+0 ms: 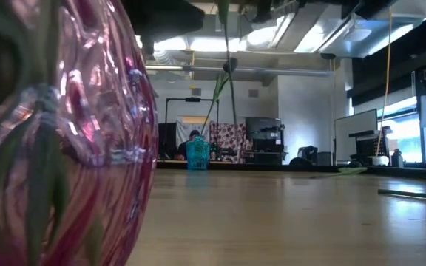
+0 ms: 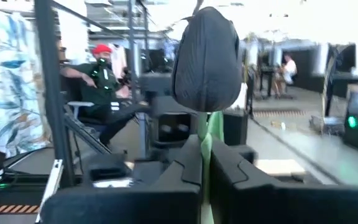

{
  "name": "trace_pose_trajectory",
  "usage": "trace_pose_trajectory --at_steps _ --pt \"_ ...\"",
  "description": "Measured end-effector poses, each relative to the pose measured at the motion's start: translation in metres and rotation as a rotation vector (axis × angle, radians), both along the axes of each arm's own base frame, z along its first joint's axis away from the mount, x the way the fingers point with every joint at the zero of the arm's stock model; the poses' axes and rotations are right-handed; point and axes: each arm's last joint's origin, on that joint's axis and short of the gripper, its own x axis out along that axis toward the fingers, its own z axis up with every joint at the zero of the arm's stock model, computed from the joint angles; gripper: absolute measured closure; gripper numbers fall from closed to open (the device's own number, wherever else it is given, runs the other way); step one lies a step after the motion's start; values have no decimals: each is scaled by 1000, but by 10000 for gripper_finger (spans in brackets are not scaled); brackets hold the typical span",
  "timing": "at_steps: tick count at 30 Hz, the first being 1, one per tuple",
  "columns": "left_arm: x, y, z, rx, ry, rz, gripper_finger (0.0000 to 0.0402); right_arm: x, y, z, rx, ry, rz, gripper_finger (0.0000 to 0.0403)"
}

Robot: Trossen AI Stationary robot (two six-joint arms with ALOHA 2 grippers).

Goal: Sort flowers into vase by color
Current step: Put the middle black flower into the blue vase

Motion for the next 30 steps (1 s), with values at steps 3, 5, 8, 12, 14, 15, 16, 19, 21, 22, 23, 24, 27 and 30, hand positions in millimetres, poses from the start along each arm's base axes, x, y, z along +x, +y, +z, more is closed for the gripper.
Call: trace_pose_trajectory --at_steps 3,5,8,12,14,15,16,19,21,22,23,24,27,30 --pt "3 0 6 67 2 -36 271 -2 8 2 -43 -14 16 398" --pt "3 -1 4 129 28 -40 255 -2 15 1 -50 -10 37 398" --pt "3 -1 4 165 29 -52 230 -4 28 1 -107 -17 54 398" --pt "4 -5 7 184 -21 -187 207 -5 40 1 -196 -52 26 398" --pt "4 -7 9 192 -57 -246 204 -6 43 2 -226 -71 24 398" --pt "5 -8 10 199 -73 -259 205 -6 45 3 -237 -78 22 398" --pt "6 -7 12 203 -86 -255 205 -6 45 3 -251 -83 18 398" --pt "16 -6 18 203 -77 -250 205 -3 46 0 -267 -91 -5 398" --pt "27 -8 22 198 -55 -239 205 0 46 -2 -259 -108 -39 398" --pt "31 -10 20 200 -33 -213 205 1 46 -4 -256 -125 -48 398" --pt "34 -10 19 208 -17 -184 205 3 46 -4 -252 -148 -53 399" --pt "38 -11 20 219 -16 -164 206 4 47 -6 -260 -151 -57 400" --pt "40 -14 24 228 -27 -155 206 7 52 -13 -284 -133 -101 400" --pt "38 -19 28 205 -54 -146 212 5 57 -12 -315 -126 -141 400"
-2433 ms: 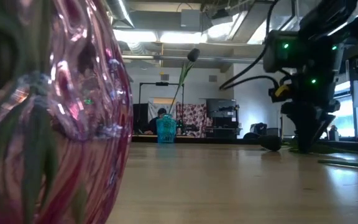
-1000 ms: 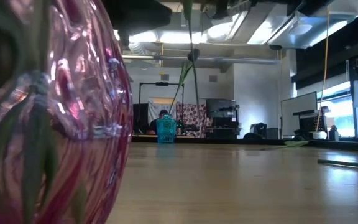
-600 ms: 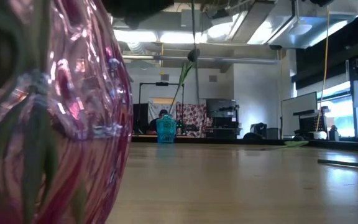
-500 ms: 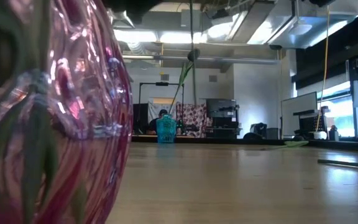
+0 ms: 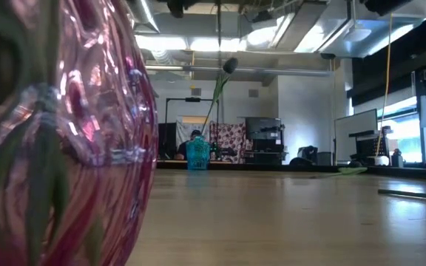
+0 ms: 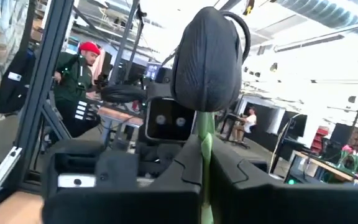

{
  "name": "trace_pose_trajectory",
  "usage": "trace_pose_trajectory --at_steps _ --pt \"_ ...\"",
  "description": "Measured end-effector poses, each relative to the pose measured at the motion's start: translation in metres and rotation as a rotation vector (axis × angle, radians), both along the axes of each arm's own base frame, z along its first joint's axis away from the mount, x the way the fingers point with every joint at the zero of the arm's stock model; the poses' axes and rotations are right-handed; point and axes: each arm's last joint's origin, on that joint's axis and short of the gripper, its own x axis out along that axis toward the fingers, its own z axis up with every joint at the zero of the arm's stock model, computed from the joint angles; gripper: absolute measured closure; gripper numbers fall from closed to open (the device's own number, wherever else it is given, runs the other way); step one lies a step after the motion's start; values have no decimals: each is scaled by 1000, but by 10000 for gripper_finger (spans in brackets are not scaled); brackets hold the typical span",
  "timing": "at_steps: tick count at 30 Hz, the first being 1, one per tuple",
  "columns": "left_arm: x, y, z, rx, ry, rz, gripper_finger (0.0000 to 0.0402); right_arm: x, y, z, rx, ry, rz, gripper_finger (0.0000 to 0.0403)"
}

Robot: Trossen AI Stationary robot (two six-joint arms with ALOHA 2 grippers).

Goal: Sort flowers into vase by color
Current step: Put the middle black flower into the blue vase

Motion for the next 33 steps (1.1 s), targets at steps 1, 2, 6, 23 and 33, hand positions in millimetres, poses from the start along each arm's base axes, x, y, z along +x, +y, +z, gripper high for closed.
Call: trace_pose_trajectory --at_steps 1,2,6,23,33 --pt "-1 -1 1 -12 -4 8 219 0 0 0 0 -3 -7 400" --pt "-2 -1 3 -21 -9 20 228 0 0 1 1 -6 -5 400" --pt "-4 -2 6 -39 -25 37 289 -2 2 3 14 -29 -7 399" --pt "-59 63 66 -64 -185 378 397 -31 44 -6 56 150 -283 131" --pt "-103 179 48 -178 -370 787 398 -61 96 -50 91 261 -115 131"
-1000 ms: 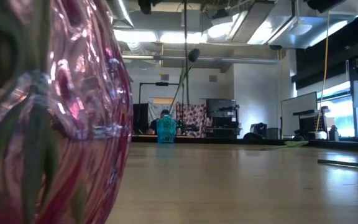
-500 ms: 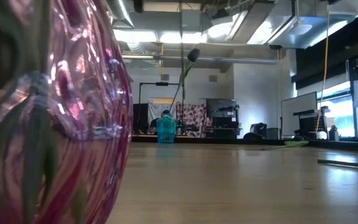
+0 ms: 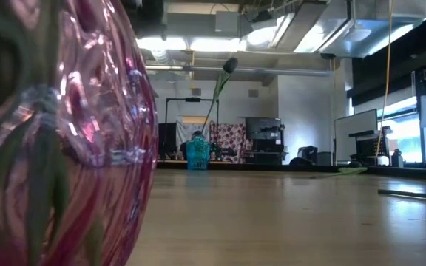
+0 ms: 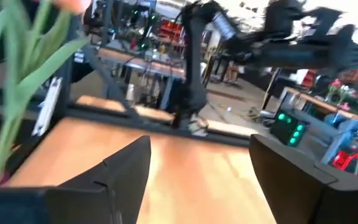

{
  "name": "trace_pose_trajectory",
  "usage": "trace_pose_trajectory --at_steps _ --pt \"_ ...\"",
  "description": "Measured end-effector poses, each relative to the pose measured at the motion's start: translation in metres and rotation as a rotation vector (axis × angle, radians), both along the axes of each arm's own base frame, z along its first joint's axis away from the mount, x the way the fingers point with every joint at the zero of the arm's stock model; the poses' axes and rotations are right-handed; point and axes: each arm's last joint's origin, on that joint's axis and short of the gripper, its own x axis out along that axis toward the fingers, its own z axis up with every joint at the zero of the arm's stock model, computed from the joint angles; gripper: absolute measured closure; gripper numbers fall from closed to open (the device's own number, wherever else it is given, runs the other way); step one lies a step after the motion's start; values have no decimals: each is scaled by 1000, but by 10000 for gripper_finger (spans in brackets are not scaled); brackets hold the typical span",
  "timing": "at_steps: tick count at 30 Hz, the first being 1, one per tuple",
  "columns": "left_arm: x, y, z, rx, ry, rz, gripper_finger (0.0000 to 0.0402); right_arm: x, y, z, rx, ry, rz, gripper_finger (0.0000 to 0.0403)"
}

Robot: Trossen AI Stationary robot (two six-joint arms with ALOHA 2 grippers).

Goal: Sort flowers into vase by color
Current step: Put the middle black flower into the blue vase

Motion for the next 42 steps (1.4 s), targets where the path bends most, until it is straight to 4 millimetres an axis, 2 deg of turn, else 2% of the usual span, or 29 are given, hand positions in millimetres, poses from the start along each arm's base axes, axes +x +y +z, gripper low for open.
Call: trace_pose_trajectory --at_steps 4,7,10,15,17,22,24,31,37,42 --pt "-14 38 -6 -20 -21 18 398 1 10 -18 -13 43 25 147" --pt "-34 71 -14 -100 -100 22 399 4 12 -27 -18 63 21 156" --pt "-51 100 -25 -154 -173 -68 399 6 13 -34 -30 81 20 160" --pt "-50 133 -56 -195 -113 -265 399 6 13 -35 -34 84 20 162" --pt "-49 143 -61 -158 -134 -336 399 6 13 -35 -34 84 19 162" --pt "-48 158 -68 -111 -193 -466 399 7 12 -35 -30 83 6 162" --pt "-47 159 -60 -53 -207 -483 399 8 10 -36 -21 84 -4 162" --pt "-37 175 -50 -58 -88 -454 399 18 -4 -36 5 81 -45 162" --pt "-35 179 -43 -34 -69 -441 399 21 -9 -36 41 74 -54 162" --pt "-33 182 -50 -51 -56 -432 399 22 -10 -35 45 67 -67 162"
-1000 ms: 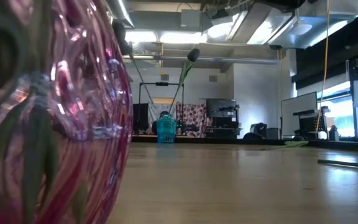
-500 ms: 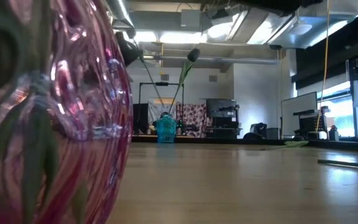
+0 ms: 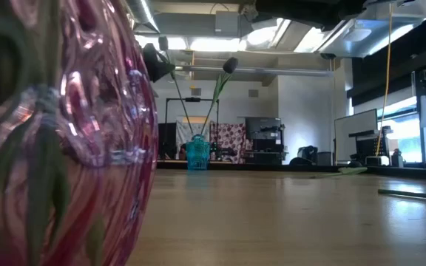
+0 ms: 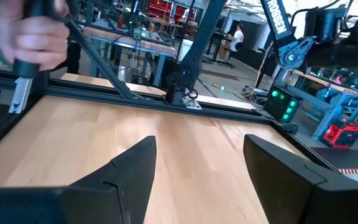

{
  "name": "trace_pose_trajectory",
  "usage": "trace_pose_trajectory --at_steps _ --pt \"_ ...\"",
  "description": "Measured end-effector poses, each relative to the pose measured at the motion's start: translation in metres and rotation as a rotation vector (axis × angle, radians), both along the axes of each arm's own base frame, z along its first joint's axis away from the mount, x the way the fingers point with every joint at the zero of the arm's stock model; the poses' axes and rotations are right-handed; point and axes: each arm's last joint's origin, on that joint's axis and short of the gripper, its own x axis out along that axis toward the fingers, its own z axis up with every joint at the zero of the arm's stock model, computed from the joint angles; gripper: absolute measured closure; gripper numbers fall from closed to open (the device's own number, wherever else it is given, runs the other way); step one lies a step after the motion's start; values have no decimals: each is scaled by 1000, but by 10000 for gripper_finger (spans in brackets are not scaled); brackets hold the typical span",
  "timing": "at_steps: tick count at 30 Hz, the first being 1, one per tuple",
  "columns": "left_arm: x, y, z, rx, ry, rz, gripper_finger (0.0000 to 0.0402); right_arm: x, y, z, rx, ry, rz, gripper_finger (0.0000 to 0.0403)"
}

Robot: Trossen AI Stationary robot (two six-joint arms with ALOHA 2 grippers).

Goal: Sort flowers into vase by color
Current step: Put the middle black flower into the blue vase

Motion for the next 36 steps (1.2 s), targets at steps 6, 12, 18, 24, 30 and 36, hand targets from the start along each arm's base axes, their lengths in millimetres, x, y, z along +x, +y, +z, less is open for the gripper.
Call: trace_pose_trajectory --at_steps 6,12,18,24,30,36 --pt "14 -2 -11 -9 8 -23 399 9 -14 0 0 2 -20 162" --pt "14 -2 -5 15 -18 -32 399 18 -29 -1 -3 13 8 162" --pt "24 -6 -6 9 12 -50 399 24 -41 -4 -27 49 -17 162" --pt "30 -9 -11 -2 50 -58 399 27 -50 -6 -55 73 -44 162" --pt "31 -5 -17 -51 84 30 373 28 -52 -7 -61 84 -50 162" --pt "37 -9 -26 -106 163 -50 309 27 -52 -8 -62 92 -57 162"
